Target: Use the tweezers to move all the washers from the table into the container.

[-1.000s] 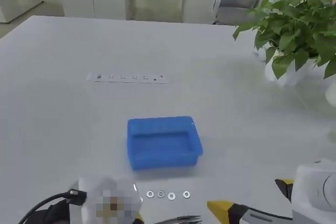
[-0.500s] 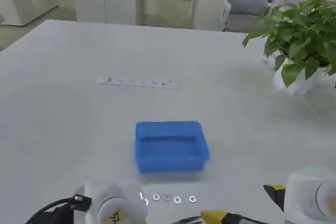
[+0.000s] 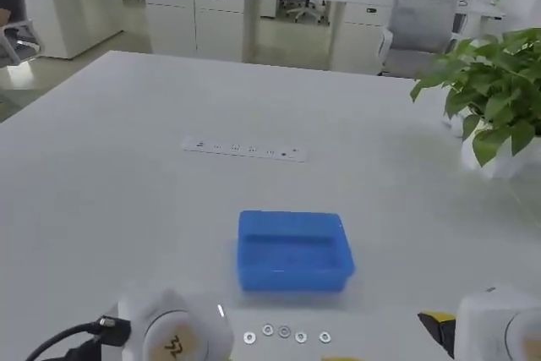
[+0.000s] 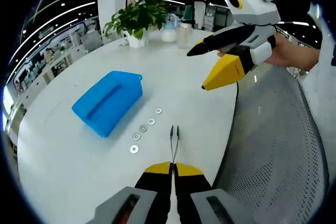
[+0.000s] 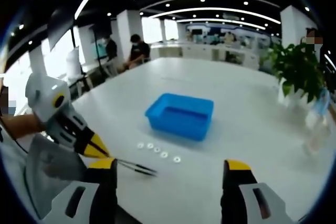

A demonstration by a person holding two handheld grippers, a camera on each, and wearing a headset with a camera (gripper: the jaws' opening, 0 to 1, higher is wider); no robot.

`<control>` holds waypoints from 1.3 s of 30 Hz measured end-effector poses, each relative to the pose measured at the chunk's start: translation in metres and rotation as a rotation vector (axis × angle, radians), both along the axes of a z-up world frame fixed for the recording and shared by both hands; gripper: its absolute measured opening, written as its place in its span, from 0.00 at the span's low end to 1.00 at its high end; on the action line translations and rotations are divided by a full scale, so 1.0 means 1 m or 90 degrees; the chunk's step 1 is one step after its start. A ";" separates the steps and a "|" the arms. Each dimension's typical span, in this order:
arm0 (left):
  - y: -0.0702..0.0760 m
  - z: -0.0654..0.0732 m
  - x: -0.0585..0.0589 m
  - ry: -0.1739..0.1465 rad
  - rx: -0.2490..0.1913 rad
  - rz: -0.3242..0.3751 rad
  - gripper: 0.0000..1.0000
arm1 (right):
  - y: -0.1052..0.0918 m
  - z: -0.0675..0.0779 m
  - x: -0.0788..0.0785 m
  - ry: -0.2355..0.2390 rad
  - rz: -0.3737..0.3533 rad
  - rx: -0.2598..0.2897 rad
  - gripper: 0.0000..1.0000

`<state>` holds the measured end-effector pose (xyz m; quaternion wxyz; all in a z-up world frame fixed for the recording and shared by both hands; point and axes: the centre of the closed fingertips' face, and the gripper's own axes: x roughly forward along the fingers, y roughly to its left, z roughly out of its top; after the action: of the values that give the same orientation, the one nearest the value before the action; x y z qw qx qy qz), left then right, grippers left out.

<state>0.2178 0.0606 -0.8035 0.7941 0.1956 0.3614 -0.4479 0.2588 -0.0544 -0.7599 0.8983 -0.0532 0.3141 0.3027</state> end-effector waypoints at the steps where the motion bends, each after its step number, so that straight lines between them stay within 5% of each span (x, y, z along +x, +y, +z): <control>1: 0.001 0.006 -0.001 -0.003 -0.004 0.002 0.00 | 0.000 0.000 -0.002 0.000 0.003 -0.002 0.81; 6: 0.004 0.026 -0.001 -0.013 -0.010 0.017 0.00 | -0.002 0.003 -0.009 -0.003 0.004 -0.003 0.82; 10: 0.007 0.038 0.004 -0.043 0.003 0.007 0.00 | -0.001 0.003 -0.012 -0.002 0.006 0.006 0.82; 25: 0.006 0.064 0.021 -0.095 0.041 -0.049 0.00 | -0.016 0.005 -0.012 -0.005 -0.028 0.024 0.83; 34: 0.009 0.056 0.051 -0.095 0.046 -0.053 0.00 | -0.025 -0.002 -0.008 0.014 -0.043 0.006 0.83; 39: 0.008 0.049 0.055 -0.085 0.051 -0.065 0.00 | -0.020 -0.005 -0.003 0.023 -0.034 0.000 0.82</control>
<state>0.2728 0.0685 -0.7550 0.7841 0.2748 0.3144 -0.4593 0.2554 -0.0740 -0.7649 0.9000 -0.0390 0.3318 0.2800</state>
